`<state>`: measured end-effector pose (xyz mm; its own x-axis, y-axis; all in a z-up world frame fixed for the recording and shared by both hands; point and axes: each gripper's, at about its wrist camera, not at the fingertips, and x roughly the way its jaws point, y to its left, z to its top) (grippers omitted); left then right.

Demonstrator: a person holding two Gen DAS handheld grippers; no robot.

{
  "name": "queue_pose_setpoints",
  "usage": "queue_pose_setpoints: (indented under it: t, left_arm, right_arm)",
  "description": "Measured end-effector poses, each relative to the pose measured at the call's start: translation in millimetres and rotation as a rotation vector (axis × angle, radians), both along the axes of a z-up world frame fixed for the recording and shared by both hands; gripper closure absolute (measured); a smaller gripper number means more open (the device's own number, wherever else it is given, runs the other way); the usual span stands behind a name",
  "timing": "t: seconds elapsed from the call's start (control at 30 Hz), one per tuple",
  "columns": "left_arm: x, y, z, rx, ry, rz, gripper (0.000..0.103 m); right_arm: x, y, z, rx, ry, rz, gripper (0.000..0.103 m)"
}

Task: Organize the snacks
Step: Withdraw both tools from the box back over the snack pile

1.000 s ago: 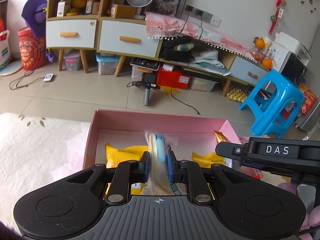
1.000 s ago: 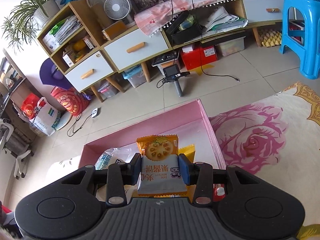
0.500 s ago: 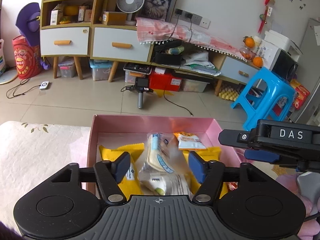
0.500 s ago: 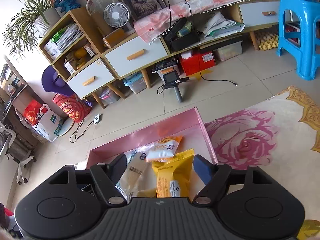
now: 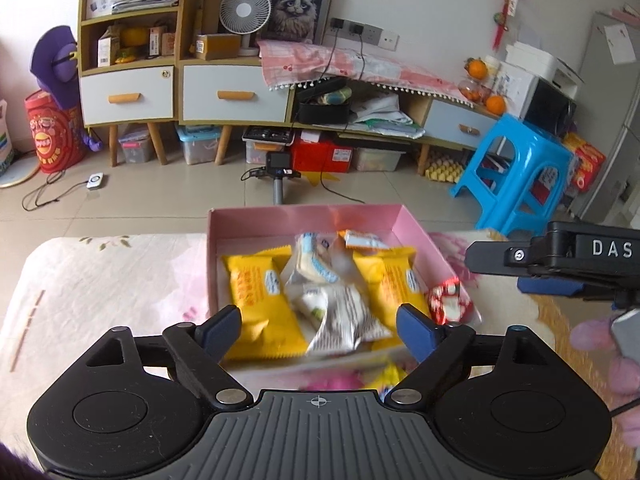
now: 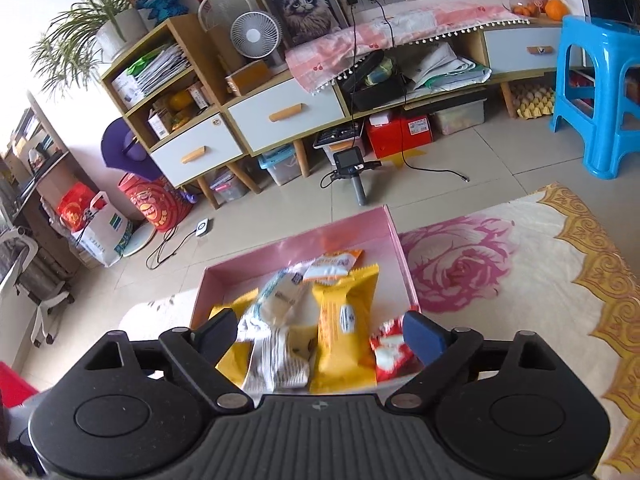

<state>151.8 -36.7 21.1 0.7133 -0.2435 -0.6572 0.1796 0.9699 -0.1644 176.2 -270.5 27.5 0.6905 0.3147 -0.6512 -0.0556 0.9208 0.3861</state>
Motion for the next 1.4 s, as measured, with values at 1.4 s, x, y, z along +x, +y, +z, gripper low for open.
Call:
queue_pose_setpoints:
  t: [1.4]
  left_arm:
    - [-138, 66, -59, 0.101, 0.088, -0.153, 0.002]
  right_arm:
    - [-137, 62, -56, -0.261, -0.11, 0.242, 0.007]
